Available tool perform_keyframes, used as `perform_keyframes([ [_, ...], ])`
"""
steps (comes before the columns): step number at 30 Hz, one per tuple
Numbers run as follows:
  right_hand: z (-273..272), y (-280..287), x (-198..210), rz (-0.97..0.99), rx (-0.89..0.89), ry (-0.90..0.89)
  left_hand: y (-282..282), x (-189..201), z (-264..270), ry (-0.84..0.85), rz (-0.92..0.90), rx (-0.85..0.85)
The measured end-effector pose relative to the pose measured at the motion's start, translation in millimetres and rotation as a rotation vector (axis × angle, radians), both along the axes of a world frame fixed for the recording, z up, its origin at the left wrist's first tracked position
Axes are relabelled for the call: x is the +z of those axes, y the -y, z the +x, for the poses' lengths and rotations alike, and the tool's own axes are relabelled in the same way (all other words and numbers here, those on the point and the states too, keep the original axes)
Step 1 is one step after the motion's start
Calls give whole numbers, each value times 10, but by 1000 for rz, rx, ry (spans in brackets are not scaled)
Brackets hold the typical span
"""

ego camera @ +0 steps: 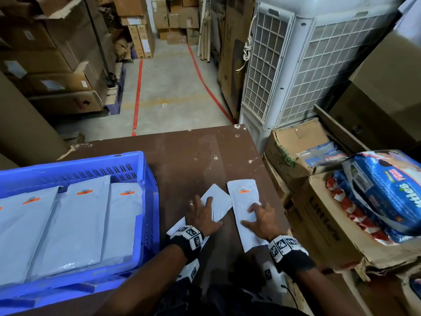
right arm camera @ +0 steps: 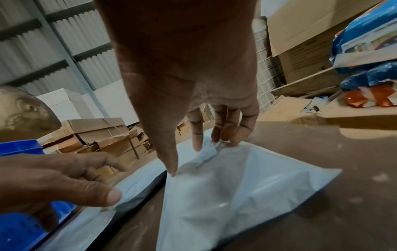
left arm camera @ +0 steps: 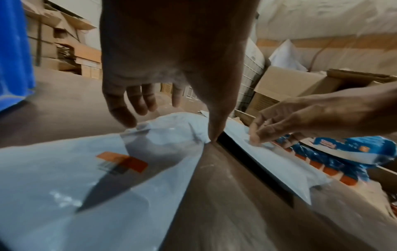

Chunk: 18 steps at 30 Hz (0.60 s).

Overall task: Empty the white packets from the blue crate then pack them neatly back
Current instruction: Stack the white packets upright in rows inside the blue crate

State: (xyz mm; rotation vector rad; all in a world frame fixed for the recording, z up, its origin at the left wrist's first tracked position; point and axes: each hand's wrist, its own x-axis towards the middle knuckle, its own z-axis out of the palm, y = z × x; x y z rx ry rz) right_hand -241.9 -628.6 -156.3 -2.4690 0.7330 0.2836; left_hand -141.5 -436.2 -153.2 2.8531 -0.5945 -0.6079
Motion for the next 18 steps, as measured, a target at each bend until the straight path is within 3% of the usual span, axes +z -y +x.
perform_keyframes([
  [6, -5, -13, -55, -9, -24, -34, -46, -54, -33, -1, 104, -145],
  [13, -23, 125, -7, -81, -45, -99, -189, 13, 163, -15, -76, -264],
  [16, -63, 165, -6, -102, -83, -112, -182, 43, 183, -48, -114, -249],
  [18, -93, 180, -18, -88, -84, -106, -137, 57, 135, 33, -134, -201],
])
